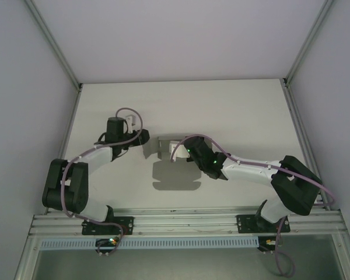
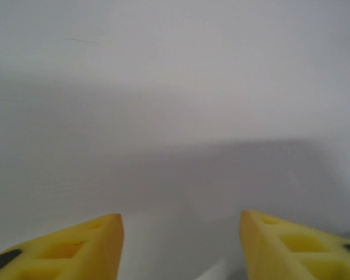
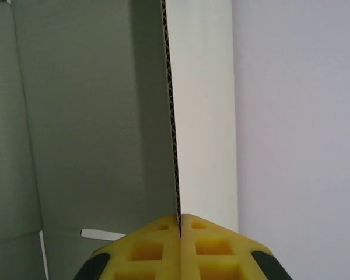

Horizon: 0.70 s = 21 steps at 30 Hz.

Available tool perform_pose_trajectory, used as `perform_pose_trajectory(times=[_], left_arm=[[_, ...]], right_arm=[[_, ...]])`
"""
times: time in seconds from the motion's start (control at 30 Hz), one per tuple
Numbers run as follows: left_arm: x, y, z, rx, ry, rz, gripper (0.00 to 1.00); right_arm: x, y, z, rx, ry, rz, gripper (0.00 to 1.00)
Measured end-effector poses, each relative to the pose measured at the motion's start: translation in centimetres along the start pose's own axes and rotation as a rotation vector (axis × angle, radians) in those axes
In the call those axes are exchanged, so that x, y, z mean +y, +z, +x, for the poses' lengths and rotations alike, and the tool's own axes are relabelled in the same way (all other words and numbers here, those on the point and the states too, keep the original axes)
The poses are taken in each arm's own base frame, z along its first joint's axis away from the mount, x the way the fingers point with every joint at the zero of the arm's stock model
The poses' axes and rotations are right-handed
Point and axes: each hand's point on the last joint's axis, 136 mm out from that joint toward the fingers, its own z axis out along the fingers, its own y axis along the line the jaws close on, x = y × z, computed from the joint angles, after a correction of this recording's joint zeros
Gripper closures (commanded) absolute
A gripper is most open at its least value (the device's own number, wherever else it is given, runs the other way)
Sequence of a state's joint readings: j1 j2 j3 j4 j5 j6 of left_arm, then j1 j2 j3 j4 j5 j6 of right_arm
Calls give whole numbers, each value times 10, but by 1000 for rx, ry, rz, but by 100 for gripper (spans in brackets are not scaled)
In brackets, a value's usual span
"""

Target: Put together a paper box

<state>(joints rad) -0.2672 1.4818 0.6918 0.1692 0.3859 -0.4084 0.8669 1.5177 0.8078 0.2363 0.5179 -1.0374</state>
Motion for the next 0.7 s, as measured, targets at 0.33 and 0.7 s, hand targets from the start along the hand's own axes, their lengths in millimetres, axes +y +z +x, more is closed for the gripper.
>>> perform_pose_trajectory(times=[0.33, 0.7], left_arm=[[-34, -5, 76, 76, 132, 64, 54], [-43, -17, 75, -28, 259, 81, 51]], right_arm=[[3, 0, 6, 24, 11, 6, 100], [17, -2, 16, 47, -70, 44, 100]])
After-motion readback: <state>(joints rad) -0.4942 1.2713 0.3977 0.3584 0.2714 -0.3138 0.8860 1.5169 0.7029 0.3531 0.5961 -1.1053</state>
